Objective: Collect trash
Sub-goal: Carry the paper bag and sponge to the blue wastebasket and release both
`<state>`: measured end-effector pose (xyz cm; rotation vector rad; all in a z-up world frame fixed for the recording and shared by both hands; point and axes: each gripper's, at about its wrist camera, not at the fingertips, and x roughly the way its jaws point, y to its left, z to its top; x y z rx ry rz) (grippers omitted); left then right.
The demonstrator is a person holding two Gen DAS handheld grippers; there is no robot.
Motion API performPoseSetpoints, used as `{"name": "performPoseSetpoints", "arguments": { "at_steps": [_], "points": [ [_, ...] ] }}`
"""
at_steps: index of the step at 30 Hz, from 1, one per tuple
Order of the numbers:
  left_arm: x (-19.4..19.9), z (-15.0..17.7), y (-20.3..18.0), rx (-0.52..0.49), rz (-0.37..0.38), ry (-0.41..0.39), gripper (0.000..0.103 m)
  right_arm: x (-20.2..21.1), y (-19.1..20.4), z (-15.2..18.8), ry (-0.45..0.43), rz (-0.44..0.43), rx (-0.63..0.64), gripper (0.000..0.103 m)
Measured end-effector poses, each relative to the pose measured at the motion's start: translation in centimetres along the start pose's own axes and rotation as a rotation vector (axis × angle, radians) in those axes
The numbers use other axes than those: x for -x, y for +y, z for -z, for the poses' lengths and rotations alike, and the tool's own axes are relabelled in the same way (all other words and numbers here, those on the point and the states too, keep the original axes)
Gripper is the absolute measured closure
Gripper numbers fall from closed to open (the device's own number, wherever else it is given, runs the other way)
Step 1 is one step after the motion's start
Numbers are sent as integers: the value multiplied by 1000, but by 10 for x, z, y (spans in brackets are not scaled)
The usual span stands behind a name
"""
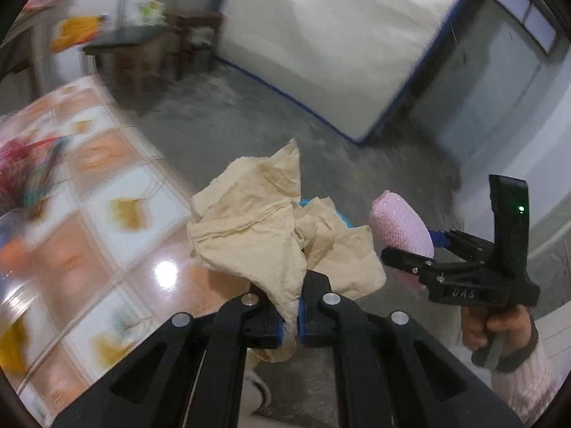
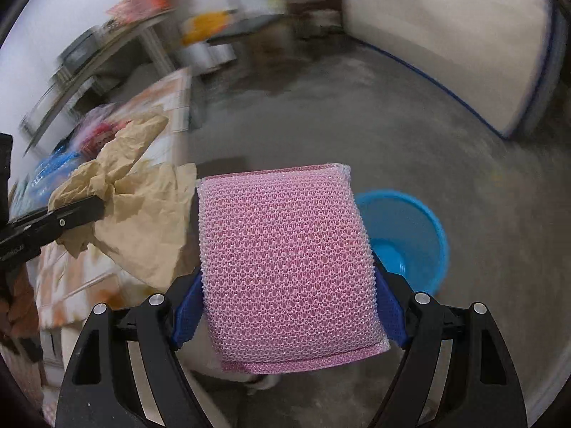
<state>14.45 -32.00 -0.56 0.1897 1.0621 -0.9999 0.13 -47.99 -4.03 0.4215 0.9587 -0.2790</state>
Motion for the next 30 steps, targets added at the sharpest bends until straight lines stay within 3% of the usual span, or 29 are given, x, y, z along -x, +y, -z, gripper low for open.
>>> {"name": "performPoseSetpoints", "arguments": {
  "at_steps": [5,9,14,18,20,23,30],
  "points": [
    [-118,-27,-37,-3,-16,191,98,-37,-88,12,83,50,-215,26],
    [-207,-38,-45,51,-27,330,97,-81,-128,14,165,57,-307,26],
    [-275,-43,-48,102,-35,385,95,-133,-157,8,239,55,-394,24],
    [-306,-49,-43,156,-7,378,85,-165,-182,-2,266,51,-457,20],
    [-308,-49,-45,159,4,376,62,-173,-190,-2,276,40,-489,19],
    [-314,-52,-48,180,6,354,41,-178,-196,-3,274,35,-526,16],
    [-294,-52,-46,241,64,327,35,-170,-199,-3,230,47,-548,16]
  ]
}}
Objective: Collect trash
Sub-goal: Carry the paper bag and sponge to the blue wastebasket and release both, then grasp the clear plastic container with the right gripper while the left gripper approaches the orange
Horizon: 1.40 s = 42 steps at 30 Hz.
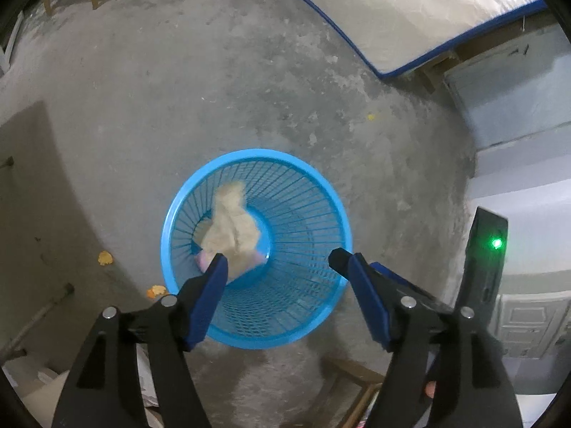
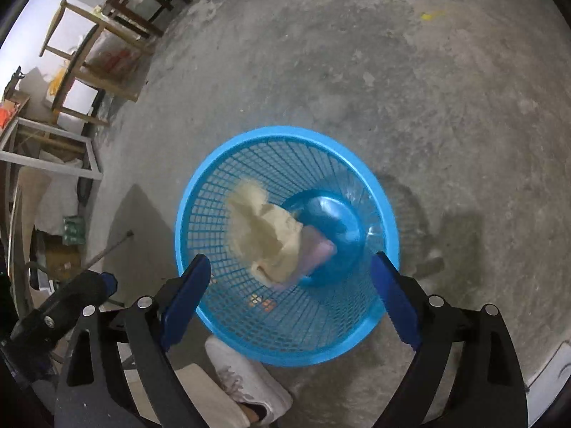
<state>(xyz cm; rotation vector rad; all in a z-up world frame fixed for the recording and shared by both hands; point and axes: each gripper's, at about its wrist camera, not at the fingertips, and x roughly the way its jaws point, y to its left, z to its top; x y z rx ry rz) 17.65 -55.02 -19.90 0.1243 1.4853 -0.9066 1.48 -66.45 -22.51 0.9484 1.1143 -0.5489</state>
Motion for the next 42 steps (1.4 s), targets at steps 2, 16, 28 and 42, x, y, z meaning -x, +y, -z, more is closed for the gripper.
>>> {"name": "performPoseSetpoints", "arguments": {
  "at_steps": [2,16,28,42],
  "points": [
    [11,4,-2,0,20,-5,35,7,-1,3,-22,-4,7,16],
    [219,126,-10,-269,102,-315,21,116,60,63,-248,-83,258,10],
    [361,272,141,-103,-95,-668,16,181,224,160,-263,-381,690,8],
    [425,357,278,204,-228,-938,17,105,431,202,385,-700,476,8]
  ]
}}
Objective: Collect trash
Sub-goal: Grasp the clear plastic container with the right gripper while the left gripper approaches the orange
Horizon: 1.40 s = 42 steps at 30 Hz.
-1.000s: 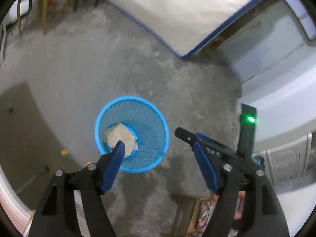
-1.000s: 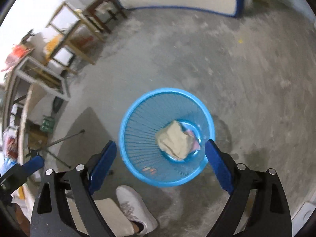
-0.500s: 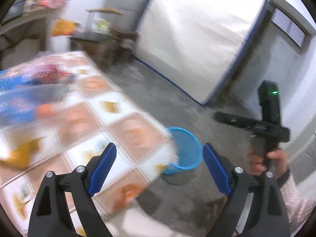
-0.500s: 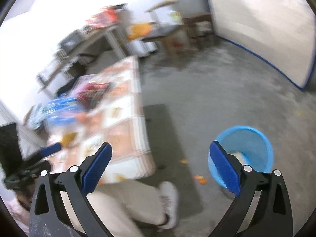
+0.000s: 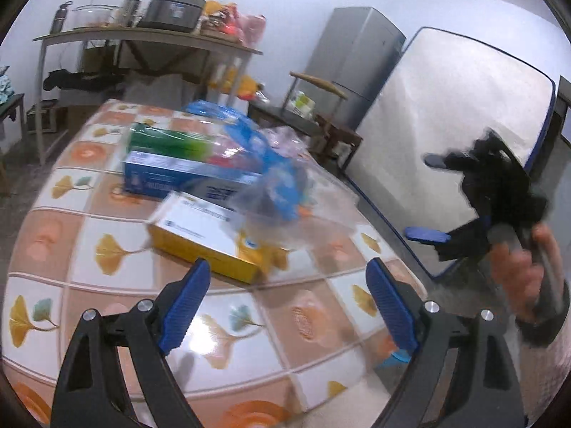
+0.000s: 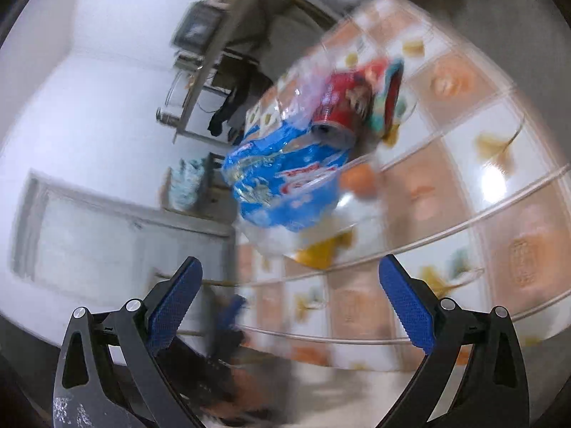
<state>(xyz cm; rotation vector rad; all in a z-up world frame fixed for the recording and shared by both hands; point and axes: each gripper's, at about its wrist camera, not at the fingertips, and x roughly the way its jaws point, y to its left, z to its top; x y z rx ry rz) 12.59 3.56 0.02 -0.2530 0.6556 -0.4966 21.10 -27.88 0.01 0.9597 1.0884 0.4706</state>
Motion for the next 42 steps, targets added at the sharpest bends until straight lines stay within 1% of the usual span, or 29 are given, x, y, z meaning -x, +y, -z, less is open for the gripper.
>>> {"name": "performPoseSetpoints", "arguments": {
  "at_steps": [1,3,5,6,8,12,14,16,17,18,19,20,21,23,26,28,30,32,33,35,37,39,40,41,42],
  "points": [
    [0,-1,5,-2,-2,-13,17,-7,-2,-5,20,-2,-59,8],
    [5,-2,17,-8,-2,-34,21,-27,-8,-19,53,36,-161,8],
    [3,-8,27,-3,12,-47,28,-39,-9,-27,58,95,-202,8],
    [4,-11,32,2,22,-49,29,-43,-11,-31,59,118,-222,8],
    [0,-17,41,12,50,-49,38,-49,-16,-36,66,136,-261,8],
    [-13,-32,45,11,97,-52,48,-59,-27,-41,71,159,-288,8],
    [-21,-39,44,19,117,-46,54,-62,-35,-36,79,161,-298,8],
    [-30,-43,45,41,145,-25,58,-59,-45,-29,84,143,-305,9],
    [-33,-44,45,52,158,-14,61,-56,-48,-28,84,136,-305,14],
    [-35,-44,44,61,167,-4,62,-52,-51,-26,85,130,-303,20],
    [-38,-43,43,71,180,11,64,-50,-53,-23,87,126,-301,23],
    [-39,-43,42,76,189,20,65,-51,-56,-23,87,113,-303,28],
    [-42,-41,40,76,195,35,66,-49,-59,-21,89,110,-302,37],
    [-44,-38,35,74,201,57,69,-43,-63,-16,93,118,-288,37],
    [-50,-31,29,78,218,101,71,-33,-68,-8,88,135,-262,39],
    [-52,-26,24,79,234,128,72,-29,-72,-6,88,144,-256,42],
    [-55,-23,18,78,255,152,72,-23,-76,-3,95,144,-246,49],
    [-56,-16,6,62,278,181,72,-20,-78,0,111,147,-229,51],
    [-57,-12,-2,47,288,197,72,-19,-77,2,118,156,-213,52],
    [-57,-4,-14,22,293,218,72,-10,-77,4,114,205,-166,53],
    [-58,4,-21,22,327,252,72,-7,-75,2,106,242,-133,57],
    [-56,12,-30,12,352,276,72,-3,-79,3,109,271,-113,64],
    [-54,15,-33,3,360,282,72,-1,-83,5,110,283,-104,65],
    [-53,17,-36,-5,370,290,72,0,-86,6,115,295,-95,70],
    [-51,19,-39,-12,380,296,72,1,-89,8,120,303,-88,78]
  ]
}}
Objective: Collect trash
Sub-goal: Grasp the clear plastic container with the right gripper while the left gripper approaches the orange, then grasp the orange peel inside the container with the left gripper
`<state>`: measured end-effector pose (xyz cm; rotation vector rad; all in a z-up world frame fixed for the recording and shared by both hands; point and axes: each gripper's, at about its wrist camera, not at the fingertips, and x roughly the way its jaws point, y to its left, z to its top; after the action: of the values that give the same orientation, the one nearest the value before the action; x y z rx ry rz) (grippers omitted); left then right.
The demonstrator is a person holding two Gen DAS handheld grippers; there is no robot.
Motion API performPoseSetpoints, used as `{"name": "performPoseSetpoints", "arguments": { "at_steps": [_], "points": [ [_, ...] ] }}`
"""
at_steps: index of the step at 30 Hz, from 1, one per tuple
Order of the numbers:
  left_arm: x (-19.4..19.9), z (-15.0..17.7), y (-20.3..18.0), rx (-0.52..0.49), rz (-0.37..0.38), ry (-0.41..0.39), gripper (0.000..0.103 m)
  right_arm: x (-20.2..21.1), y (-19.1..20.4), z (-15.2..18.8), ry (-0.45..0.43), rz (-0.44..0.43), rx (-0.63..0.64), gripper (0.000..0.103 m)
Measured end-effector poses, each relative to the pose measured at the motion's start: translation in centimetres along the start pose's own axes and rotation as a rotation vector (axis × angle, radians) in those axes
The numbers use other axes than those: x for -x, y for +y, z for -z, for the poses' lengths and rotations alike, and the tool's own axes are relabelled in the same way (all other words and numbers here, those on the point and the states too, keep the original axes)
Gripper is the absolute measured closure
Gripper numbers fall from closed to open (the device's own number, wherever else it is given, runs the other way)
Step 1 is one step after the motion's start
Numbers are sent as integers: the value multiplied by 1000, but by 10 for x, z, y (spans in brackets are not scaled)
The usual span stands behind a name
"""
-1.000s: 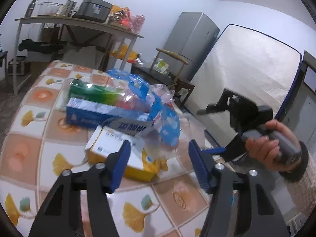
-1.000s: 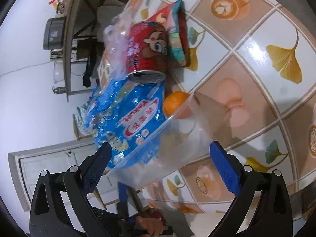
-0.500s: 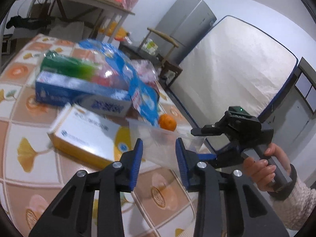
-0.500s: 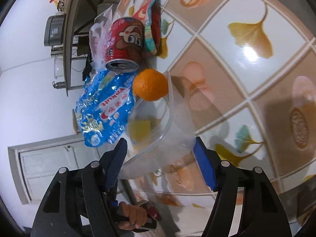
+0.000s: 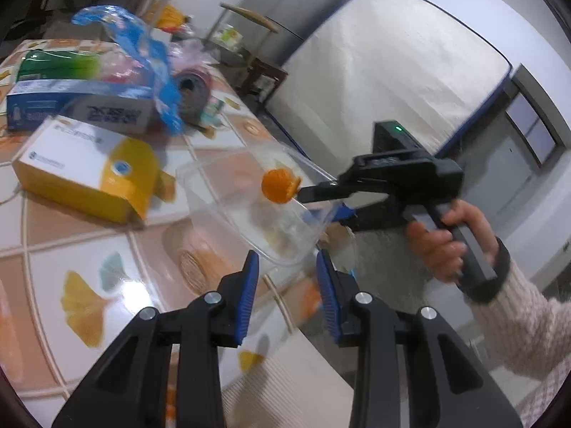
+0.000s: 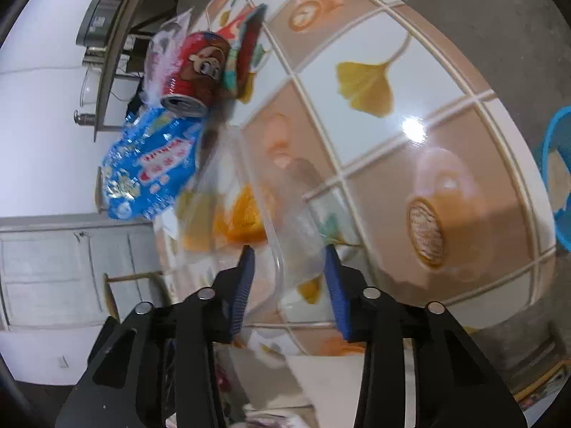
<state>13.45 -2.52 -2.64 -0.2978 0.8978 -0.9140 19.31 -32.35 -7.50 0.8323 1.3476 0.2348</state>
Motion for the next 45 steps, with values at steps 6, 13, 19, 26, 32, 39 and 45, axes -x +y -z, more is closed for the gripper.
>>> {"name": "performPoseSetpoints", "arguments": {
  "at_steps": [6,13,19,26,32,39,45],
  "points": [
    [3,16,-20,-56,72,54,72,8,-3,8,-14,116,152,91],
    [21,0,-38,-116,92,8,72,7,21,13,-42,244,339,90],
    [5,-17,-59,-229,-46,38,71,7,16,15,-102,186,319,64],
    [-47,-22,-70,-396,-188,179,71,11,9,14,-133,101,273,63],
    [-82,-29,-63,-444,-275,269,70,16,-4,13,-140,40,241,62],
    [-117,-38,-55,-476,-356,367,69,16,-11,12,-146,-27,228,62],
    [-133,-39,-55,-515,-420,415,69,17,-14,12,-150,-66,224,62]
  ]
}}
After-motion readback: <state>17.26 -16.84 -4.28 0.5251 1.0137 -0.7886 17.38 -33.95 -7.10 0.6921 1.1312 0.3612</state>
